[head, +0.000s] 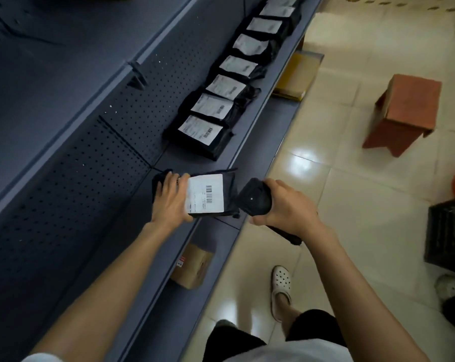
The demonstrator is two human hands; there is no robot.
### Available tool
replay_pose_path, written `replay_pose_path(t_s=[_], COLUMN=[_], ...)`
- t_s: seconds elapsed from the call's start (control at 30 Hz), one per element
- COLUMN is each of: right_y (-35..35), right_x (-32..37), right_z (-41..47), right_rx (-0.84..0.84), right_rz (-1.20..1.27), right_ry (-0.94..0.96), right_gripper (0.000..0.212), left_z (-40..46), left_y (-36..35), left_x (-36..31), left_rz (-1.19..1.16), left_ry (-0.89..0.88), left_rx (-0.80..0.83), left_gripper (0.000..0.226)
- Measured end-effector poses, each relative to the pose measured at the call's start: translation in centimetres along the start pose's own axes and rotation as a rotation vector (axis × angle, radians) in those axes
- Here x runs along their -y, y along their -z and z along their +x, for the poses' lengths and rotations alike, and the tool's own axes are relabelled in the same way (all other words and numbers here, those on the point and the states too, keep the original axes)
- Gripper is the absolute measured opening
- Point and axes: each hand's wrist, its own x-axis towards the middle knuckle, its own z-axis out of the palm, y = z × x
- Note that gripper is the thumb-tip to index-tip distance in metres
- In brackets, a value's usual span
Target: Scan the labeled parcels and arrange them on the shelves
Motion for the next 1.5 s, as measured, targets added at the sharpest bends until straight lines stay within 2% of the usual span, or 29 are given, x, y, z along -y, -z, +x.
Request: replay_pose_path(t_s=[0.17, 0.33, 0.6, 0.83, 0.9, 1.03, 1.07, 1.13, 1.2, 1.33, 1.5], right_y=[0.5, -1.5, -4.2, -4.1, -3.9, -3.8, -3.9, -3.9, -4.0, -4.0, -3.8], right_x=[-0.6, -0.3, -0.5, 0.3, 0.5, 0.5, 0.4, 0.0, -0.5, -1.3, -1.3], right_z=[8.6, 14.5, 18.2, 18.9, 18.8, 18.3, 18.2, 17.9, 17.7, 17.4, 17.2], right_rx=[0.060, 0.116, 0.160, 0.141, 0.138, 0.141, 0.136, 0.129, 0.126, 0.120, 0.124], right_rz=[-0.047, -0.075, -0.071, -0.069, -0.070, -0.071, -0.068, -0.068, -0.073, -0.085, -0.099], right_ry=[0.085, 0.117, 0.094, 0.093, 0.084, 0.069, 0.064, 0.054, 0.048, 0.046, 0.052], right_gripper=[0.092, 0.091, 0.087, 0.090, 0.091, 0.092, 0.091, 0.091, 0.090, 0.091, 0.091], left_z=[5.3, 9.9, 14.7, 14.4, 13.3, 11.0, 10.8, 10.8, 11.2, 12.1, 13.6], left_y=[-1.6, -4.6, -7.4, -7.6, -7.8, -9.2, -9.6, -10.3, -11.2, -12.0, -10.9], left_x=[2.6, 4.9, 7.1, 6.8, 6.0, 2.1, 0.9, -0.7, -0.8, 1.1, 2.9], left_rz=[-0.053, -0.075, -0.105, -0.118, -0.146, -0.243, -0.276, -0.269, -0.222, -0.136, -0.087], left_ry=[0.145, 0.142, 0.150, 0.135, 0.090, 0.039, 0.064, 0.105, 0.100, 0.052, 0.033], left_rx=[0.068, 0.081, 0.190, 0.130, 0.064, 0.012, 0.041, 0.103, 0.086, 0.043, 0.073], left_gripper=[0.121, 0.120, 0.121, 0.112, 0.102, 0.056, 0.056, 0.074, 0.086, 0.086, 0.086])
